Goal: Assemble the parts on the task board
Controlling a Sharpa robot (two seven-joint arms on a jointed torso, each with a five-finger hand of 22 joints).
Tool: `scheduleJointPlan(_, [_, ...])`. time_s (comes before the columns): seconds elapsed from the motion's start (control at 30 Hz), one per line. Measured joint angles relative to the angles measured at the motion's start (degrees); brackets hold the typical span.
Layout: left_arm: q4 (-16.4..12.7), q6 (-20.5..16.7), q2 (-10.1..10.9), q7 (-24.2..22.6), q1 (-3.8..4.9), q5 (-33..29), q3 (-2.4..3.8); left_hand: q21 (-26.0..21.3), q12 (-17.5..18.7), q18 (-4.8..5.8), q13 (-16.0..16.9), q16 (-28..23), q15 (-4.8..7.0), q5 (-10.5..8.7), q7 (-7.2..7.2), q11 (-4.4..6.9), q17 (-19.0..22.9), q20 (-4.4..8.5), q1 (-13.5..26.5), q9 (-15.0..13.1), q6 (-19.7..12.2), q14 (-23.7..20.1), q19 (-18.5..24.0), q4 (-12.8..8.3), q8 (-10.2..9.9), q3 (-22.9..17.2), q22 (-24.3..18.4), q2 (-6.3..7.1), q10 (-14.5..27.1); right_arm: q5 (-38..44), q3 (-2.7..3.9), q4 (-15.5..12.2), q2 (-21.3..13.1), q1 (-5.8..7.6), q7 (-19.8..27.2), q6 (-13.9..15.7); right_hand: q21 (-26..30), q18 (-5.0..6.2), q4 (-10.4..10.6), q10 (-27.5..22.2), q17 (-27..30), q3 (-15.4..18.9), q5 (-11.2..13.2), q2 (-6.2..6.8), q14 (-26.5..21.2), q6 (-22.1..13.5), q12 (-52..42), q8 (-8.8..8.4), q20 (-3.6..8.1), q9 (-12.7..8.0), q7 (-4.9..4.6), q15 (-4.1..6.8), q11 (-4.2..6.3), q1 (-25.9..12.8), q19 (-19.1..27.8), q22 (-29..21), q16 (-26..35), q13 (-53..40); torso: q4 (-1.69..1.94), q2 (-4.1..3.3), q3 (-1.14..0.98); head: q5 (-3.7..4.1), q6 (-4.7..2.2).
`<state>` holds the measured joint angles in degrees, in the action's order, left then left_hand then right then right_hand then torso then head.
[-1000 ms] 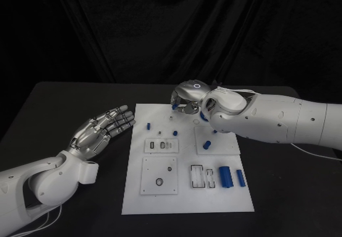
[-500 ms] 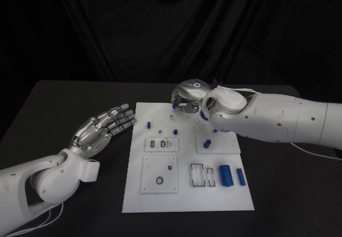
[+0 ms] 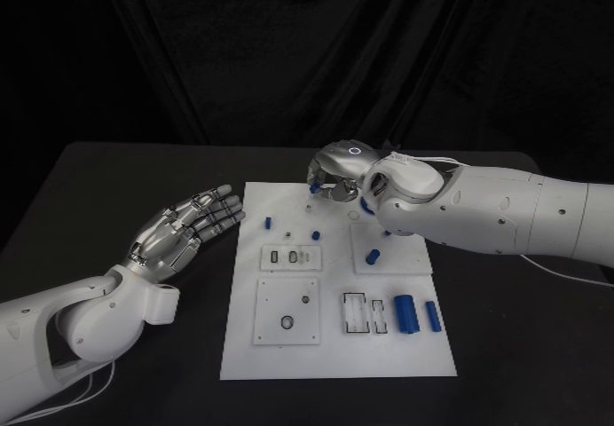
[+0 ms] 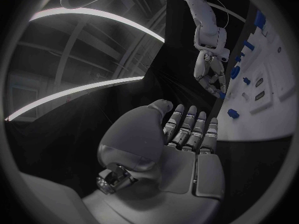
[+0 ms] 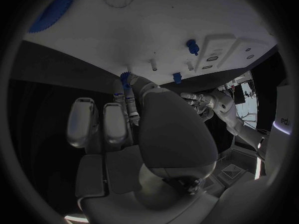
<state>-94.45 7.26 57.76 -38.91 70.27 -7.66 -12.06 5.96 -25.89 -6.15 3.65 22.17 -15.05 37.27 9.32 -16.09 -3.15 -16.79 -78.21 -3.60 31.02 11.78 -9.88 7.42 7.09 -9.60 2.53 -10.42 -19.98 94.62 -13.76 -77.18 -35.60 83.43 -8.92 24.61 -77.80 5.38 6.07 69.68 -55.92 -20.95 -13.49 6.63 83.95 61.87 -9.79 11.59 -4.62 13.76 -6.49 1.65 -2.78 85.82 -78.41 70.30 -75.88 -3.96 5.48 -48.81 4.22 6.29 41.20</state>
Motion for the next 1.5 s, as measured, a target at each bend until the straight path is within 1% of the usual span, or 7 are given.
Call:
scheduleJointPlan(0.27, [0.15,0.12,-0.08,0.0,0.0,-0.01,-0.04,0.0,0.0,0.0,0.0,0.0,0.0,0.0,0.0,0.0,0.0,0.0,0.14,0.0,0.0,0.0,0.0,0.0,0.0,0.0,0.0,0.14,0.0,-0.35,0.0,-0.33,-0.22,-0.12,0.29,0.17,0.0,0.0,-0.16,-0.21,0.48,-0.16,0.05,0.01,-0.08,-0.21,0.45,0.07,-0.14,0.11,-0.02,-0.08,-0.21,0.0,0.14,-0.08,0.2,0.03,0.0,-0.01,-0.02,-0.06,0.16])
scheduleJointPlan(0.33, [0.15,0.15,-0.08,0.0,0.0,-0.02,-0.04,0.0,0.0,0.0,0.0,0.0,-0.12,0.0,0.0,0.0,0.0,0.0,0.13,0.0,0.0,0.12,0.0,0.01,0.0,-0.33,0.0,0.14,0.0,-0.43,-0.03,-0.39,-0.25,-0.19,0.4,0.16,0.22,0.0,-0.17,-0.31,0.7,-0.16,0.05,0.01,-0.2,-0.37,0.82,0.07,-0.2,1.74,0.01,-0.2,-0.32,-0.01,0.2,-0.21,0.29,-0.05,-0.01,-0.01,-0.02,-0.06,0.26])
scheduleJointPlan(0.9, [0.38,0.4,-0.16,0.0,0.0,-0.03,-0.08,0.0,0.0,0.0,0.0,0.0,-0.22,0.0,0.0,0.0,0.0,0.0,0.13,0.0,0.0,0.22,0.0,-0.06,0.0,-0.4,0.0,0.14,0.0,-0.7,-0.18,-0.48,-0.31,-0.48,0.72,0.09,1.66,0.01,-0.23,-2.27,3.74,-0.42,0.28,0.02,-1.1,-2.09,2.31,-1.4,-0.71,4.35,-0.28,-1.1,-1.43,-0.02,1.53,-1.76,1.98,-0.05,-0.09,0.02,-0.03,0.05,0.51])
scheduleJointPlan(1.0, [0.41,0.43,-0.18,0.0,0.0,-0.04,-0.08,0.0,0.0,0.0,0.0,0.0,-0.21,0.0,0.0,0.0,0.0,0.0,0.13,0.01,0.0,0.22,0.0,-0.06,0.0,-0.4,0.0,0.14,0.0,-0.71,-0.21,-0.48,-0.31,-0.5,0.72,-0.05,2.01,0.0,-0.06,-3.91,4.21,-0.74,0.26,0.32,-1.41,-3.86,3.17,-2.58,-1.12,4.03,0.16,-1.41,-1.83,-0.34,1.94,-2.06,2.36,-0.05,-0.08,0.02,-0.03,0.12,0.54])
scheduleJointPlan(1.17, [0.48,0.47,-0.2,0.0,0.0,-0.07,-0.08,0.0,0.0,0.0,-0.01,0.39,-0.21,0.0,0.0,-0.21,0.0,0.0,0.36,0.01,0.0,0.22,0.0,0.0,0.0,-0.79,0.0,0.36,0.22,-0.74,-0.23,-0.44,-0.22,-0.53,0.58,-0.61,5.3,0.0,0.09,-13.11,8.41,-0.9,1.69,1.3,-3.58,-14.08,5.98,-7.75,-2.25,0.96,2.47,-2.52,-3.86,-1.32,4.78,-5.69,4.92,0.24,-0.04,0.01,-0.03,0.21,0.5])
scheduleJointPlan(1.37, [0.57,0.53,-0.25,-0.01,0.0,-0.12,-0.08,0.0,0.0,0.0,-0.01,0.41,-0.21,0.0,0.0,-0.21,0.0,0.0,0.36,0.01,0.0,0.22,0.0,0.0,0.0,-0.79,0.0,0.36,0.22,-0.75,-0.23,-0.32,-0.18,-0.53,0.52,-1.03,7.15,0.93,-0.87,-19.99,10.15,0.88,2.04,1.29,-4.49,-24.87,5.32,-8.1,-2.04,-3.25,4.98,-2.0,-4.39,-1.32,5.73,-7.27,5.74,0.06,-0.04,0.01,-0.03,0.22,0.48])
scheduleJointPlan(1.5, [0.64,0.57,-0.25,-0.01,0.0,-0.15,-0.08,0.0,0.0,0.0,-0.01,0.41,-0.21,0.0,0.0,-0.21,0.0,0.0,0.36,0.01,0.0,0.22,0.0,0.0,0.0,-0.79,0.01,0.36,0.22,-0.76,-0.23,-0.33,-0.36,-0.53,0.6,-0.84,7.25,0.92,-0.94,-20.36,10.33,0.95,2.04,1.29,-4.54,-25.68,4.92,-8.16,-1.93,-3.64,5.17,-1.95,-4.4,-1.32,5.84,-7.3,5.96,0.02,-0.04,0.01,-0.03,0.18,0.48])
